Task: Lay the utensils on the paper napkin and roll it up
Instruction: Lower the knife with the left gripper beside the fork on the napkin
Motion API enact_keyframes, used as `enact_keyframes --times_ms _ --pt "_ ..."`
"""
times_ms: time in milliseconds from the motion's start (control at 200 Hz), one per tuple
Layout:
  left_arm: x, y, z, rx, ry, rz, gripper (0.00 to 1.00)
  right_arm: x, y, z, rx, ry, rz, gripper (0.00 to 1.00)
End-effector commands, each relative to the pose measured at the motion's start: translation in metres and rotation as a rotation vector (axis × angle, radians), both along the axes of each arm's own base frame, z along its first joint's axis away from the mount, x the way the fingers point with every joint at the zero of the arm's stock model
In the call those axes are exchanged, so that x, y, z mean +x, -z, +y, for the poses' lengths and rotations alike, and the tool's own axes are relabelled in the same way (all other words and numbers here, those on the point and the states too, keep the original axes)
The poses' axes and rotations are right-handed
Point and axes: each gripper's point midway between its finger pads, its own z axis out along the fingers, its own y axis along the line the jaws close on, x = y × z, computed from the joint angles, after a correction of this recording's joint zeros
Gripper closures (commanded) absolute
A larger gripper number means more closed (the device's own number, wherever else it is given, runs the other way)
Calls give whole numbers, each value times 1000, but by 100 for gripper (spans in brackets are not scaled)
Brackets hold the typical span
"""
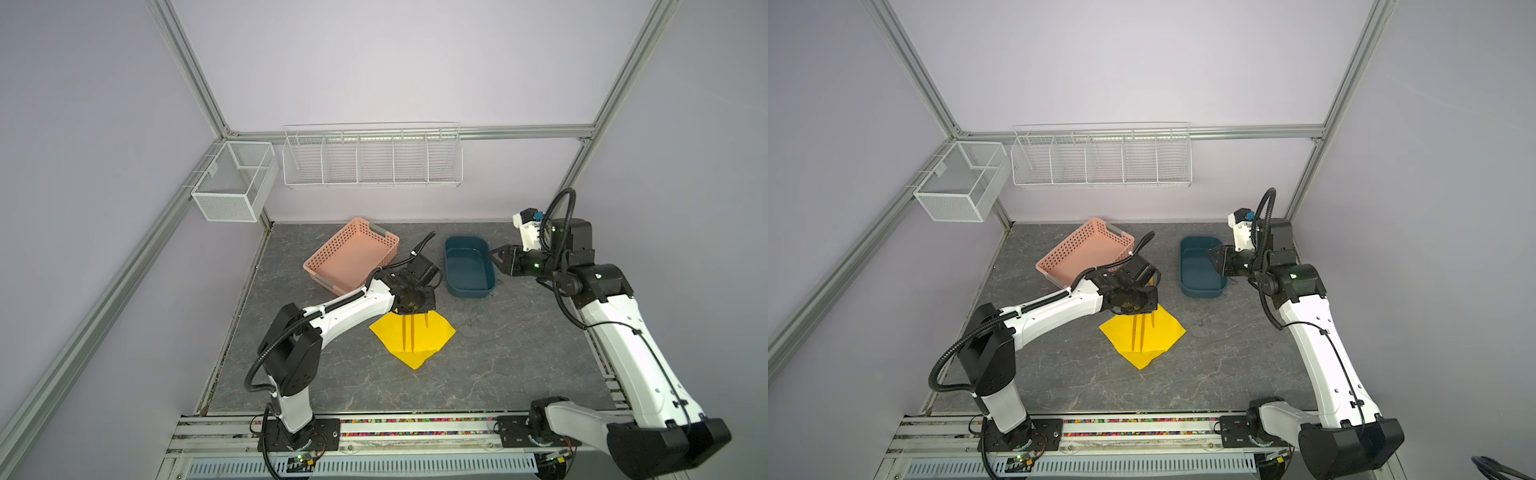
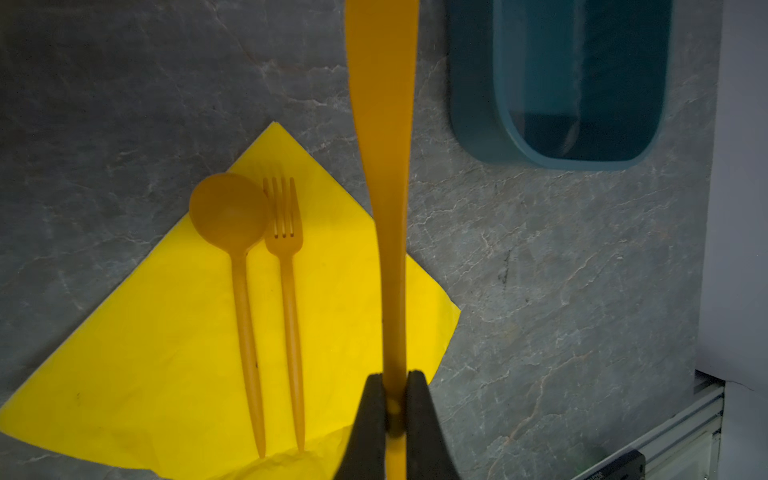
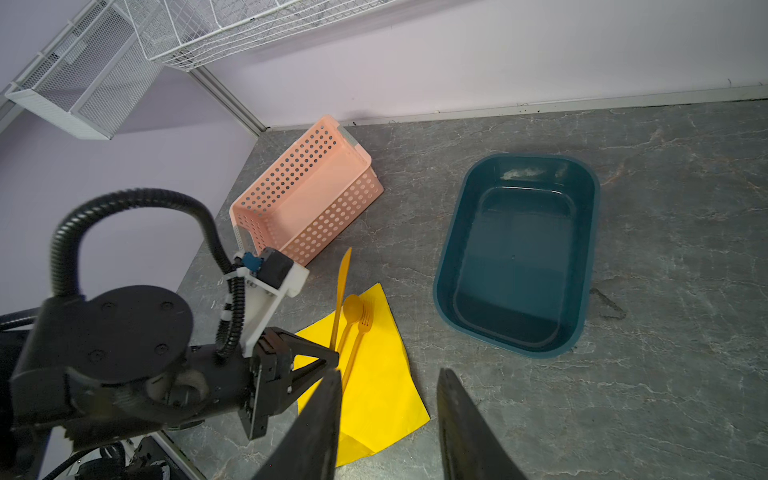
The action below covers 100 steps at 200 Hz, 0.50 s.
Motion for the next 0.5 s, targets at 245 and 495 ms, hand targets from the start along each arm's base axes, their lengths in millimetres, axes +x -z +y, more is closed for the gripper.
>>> enact_keyframes --times_ms 245,495 --pt "-16 44 2 100 19 101 100 -4 -3 6 21 -51 -26 58" --pt "-18 64 4 140 32 128 100 -5 -2 7 27 -57 -27 58"
